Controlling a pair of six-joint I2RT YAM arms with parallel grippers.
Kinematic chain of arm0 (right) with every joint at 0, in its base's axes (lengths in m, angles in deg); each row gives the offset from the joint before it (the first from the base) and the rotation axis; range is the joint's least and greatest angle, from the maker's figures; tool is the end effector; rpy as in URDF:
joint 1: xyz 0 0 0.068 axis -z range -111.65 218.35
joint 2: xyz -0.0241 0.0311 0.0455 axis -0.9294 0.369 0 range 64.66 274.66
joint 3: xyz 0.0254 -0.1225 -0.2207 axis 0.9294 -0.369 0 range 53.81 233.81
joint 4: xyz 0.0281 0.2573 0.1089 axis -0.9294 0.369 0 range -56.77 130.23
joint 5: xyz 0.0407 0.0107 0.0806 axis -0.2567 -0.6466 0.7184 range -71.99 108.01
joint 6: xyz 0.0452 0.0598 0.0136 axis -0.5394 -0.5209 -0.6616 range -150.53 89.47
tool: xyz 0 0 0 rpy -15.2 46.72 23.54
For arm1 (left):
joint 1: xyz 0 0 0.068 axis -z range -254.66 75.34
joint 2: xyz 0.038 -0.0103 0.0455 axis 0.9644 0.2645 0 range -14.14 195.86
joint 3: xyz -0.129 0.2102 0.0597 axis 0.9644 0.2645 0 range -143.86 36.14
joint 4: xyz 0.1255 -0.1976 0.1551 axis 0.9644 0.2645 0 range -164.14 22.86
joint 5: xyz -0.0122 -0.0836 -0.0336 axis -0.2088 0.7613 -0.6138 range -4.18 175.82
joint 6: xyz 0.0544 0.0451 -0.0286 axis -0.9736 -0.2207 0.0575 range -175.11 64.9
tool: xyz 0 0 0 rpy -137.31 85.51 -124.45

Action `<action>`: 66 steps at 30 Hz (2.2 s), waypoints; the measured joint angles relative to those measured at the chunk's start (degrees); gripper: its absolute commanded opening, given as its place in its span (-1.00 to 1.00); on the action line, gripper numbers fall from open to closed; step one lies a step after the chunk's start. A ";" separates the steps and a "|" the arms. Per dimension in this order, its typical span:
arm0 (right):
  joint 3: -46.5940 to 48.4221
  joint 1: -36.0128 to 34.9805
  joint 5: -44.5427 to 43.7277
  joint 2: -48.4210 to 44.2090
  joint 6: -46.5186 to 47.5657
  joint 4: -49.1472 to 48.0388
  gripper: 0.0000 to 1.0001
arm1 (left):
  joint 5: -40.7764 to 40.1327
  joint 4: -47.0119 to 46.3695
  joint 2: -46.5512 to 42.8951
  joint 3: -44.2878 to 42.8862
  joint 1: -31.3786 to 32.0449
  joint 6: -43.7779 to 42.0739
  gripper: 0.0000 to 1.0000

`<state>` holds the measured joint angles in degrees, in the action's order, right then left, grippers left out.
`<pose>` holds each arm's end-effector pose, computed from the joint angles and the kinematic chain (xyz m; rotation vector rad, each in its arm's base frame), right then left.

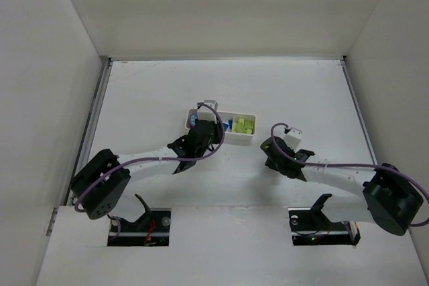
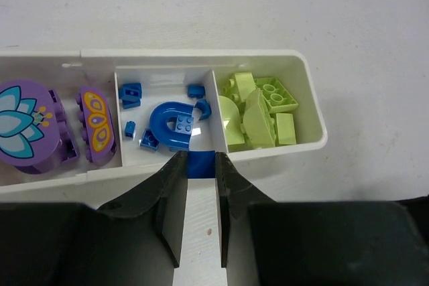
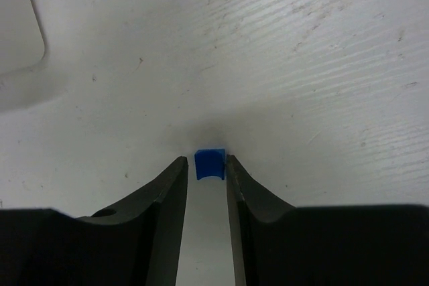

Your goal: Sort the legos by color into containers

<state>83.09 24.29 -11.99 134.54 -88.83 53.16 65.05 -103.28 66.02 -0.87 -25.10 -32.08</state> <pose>0.1953 0.1441 0.1024 0.4694 2.3811 0.0895 0.2402 -0.2466 0.1837 0.1638 1.8290 -0.5721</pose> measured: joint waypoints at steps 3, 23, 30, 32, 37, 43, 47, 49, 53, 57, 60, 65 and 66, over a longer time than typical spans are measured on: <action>0.39 -0.63 0.48 1.18 0.50 -0.46 -0.39 | 0.22 -0.22 3.78 -1.46 -0.83 -0.04 -0.66; 0.17 -2.34 1.57 -5.70 4.17 -2.49 -0.62 | 0.42 0.13 4.57 -3.74 -3.76 -0.15 1.00; 7.04 -3.04 4.02 -3.26 9.46 -6.62 -0.62 | -1.14 0.31 -10.58 3.21 -5.99 1.20 1.00; 10.45 -3.10 5.51 -0.50 10.99 -9.51 -0.62 | -1.88 0.68 -13.68 5.55 -6.78 2.32 1.00; 19.74 -3.30 8.66 8.61 14.14 -15.30 -0.59 | -2.29 4.37 -19.58 12.15 -9.57 6.69 1.00; 28.98 -3.30 11.15 20.22 16.15 -19.10 -0.48 | -3.45 11.78 -28.96 18.18 -13.44 11.04 1.00; 32.13 -3.26 11.67 25.68 16.68 -20.00 -0.14 | -4.92 15.87 -34.38 19.41 -16.04 12.83 1.00; 32.26 -3.19 11.61 26.49 16.92 -20.22 -0.03 | -5.46 17.70 -35.67 19.56 -17.31 13.40 1.00; 32.06 -3.17 11.06 25.49 17.59 -20.63 0.04 | -5.92 21.09 -36.15 19.82 -19.28 13.75 1.00; 29.16 -2.86 10.12 20.87 18.14 -21.66 0.04 | -6.10 23.50 -36.17 20.37 -20.35 13.94 1.00; 23.74 -2.25 8.72 14.40 18.82 -23.19 0.10 | -6.25 25.44 -36.06 20.41 -20.94 14.19 1.00; 11.96 1.20 5.68 1.27 19.80 -25.70 0.27 | -6.27 27.78 -34.40 20.41 -21.79 15.02 1.00; 9.79 2.08 5.05 -1.05 19.96 -26.10 0.30 | -6.27 28.20 -33.92 20.41 -21.94 15.17 1.00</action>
<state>92.88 26.37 -6.94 133.50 -68.88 27.06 58.77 -75.09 32.10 19.54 -47.05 -16.91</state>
